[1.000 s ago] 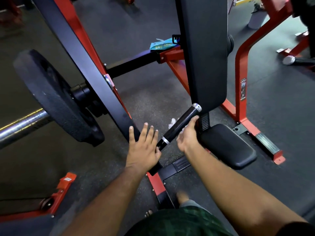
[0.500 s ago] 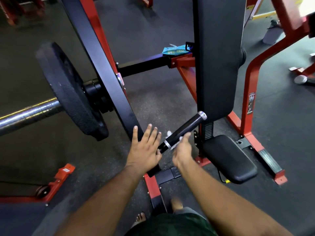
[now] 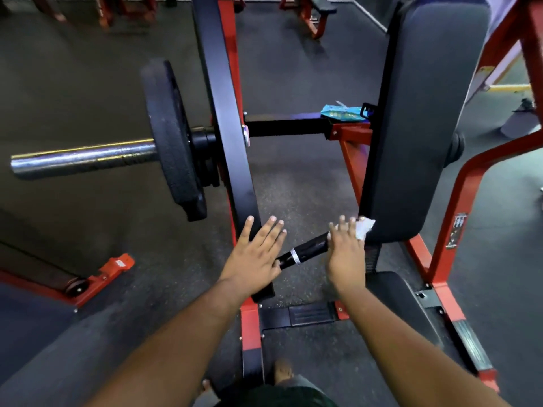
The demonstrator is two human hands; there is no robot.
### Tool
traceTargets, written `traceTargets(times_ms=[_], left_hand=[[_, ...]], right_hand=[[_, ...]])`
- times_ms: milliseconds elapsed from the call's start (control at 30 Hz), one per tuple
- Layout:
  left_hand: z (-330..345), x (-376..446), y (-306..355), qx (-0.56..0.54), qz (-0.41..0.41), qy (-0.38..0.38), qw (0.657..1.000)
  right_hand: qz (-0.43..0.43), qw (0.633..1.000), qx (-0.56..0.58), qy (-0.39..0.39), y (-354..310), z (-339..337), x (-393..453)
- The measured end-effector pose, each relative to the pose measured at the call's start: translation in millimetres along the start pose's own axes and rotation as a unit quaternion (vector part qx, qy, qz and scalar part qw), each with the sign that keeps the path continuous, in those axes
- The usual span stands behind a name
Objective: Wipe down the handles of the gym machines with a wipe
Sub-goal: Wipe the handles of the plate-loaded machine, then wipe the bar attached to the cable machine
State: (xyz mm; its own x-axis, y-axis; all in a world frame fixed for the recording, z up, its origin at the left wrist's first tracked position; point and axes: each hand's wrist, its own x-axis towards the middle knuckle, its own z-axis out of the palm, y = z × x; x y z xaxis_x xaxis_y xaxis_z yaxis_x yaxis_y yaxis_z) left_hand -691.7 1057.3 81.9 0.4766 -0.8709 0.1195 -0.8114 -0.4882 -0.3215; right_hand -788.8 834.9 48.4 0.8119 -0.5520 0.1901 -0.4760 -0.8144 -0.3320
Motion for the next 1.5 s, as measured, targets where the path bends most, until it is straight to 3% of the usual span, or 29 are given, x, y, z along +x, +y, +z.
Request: traceTargets(times_ms=[167,267,367,433,500,633,767,833,967,1100,1133,1233,1267,1367,1433,1500], left_hand=[[12,-35,5,-0.049,-0.006,-0.002,0.999],[20,-67,-1,-0.093,0.011,-0.006,0.996],[24,-104,-19,-0.139,0.016,-0.019,0.990],[25,-134,-38,-0.183,-0.010,-0.023,0.983],[21,-158,-58,-0.253,-0.060,-0.030,0.965],[16,-201,-106,-0.431,-0.170,-0.028,0.886],[8,-255,-150,-0.653,-0.274,0.035,0.705],[11,-279,-172,-0.662,-0.333,0.049,0.670],[19,-326,-220,-0.636,-0.433,0.065,0.636],[14,-366,-263,-0.638,-0.478,0.102,0.594],[12,-372,-271,-0.653,-0.488,0.114,0.568],[8,-387,-293,-0.718,-0.520,0.161,0.434],[7,-390,-302,-0.715,-0.537,0.178,0.410],[8,-395,-331,-0.675,-0.581,0.229,0.393],[12,-394,-352,-0.670,-0.589,0.221,0.393],[20,-393,-371,-0.672,-0.570,0.188,0.434]], right_hand=[[-0.122,0.989,0.068,-0.053,-50,22,-53],[-0.094,0.971,0.198,-0.096,-90,14,-87],[0.030,0.951,0.308,-0.015,-129,-1,-118],[0.028,0.949,0.310,0.048,-162,-9,-130],[-0.013,0.946,0.318,0.063,-194,-10,-132],[-0.001,0.912,0.404,-0.074,-273,1,-133],[0.042,0.861,0.467,-0.196,-354,20,-138],[0.043,0.828,0.496,-0.260,-385,31,-140],[-0.033,0.846,0.452,-0.280,-434,51,-140],[-0.091,0.836,0.438,-0.320,-485,60,-134],[-0.106,0.830,0.435,-0.332,-495,61,-133],[-0.154,0.805,0.446,-0.359,-529,68,-128],[-0.169,0.799,0.447,-0.365,-540,70,-125],[-0.202,0.788,0.442,-0.379,-563,80,-113],[-0.202,0.788,0.439,-0.381,-577,91,-100],[-0.175,0.788,0.458,-0.372,-589,101,-86]])
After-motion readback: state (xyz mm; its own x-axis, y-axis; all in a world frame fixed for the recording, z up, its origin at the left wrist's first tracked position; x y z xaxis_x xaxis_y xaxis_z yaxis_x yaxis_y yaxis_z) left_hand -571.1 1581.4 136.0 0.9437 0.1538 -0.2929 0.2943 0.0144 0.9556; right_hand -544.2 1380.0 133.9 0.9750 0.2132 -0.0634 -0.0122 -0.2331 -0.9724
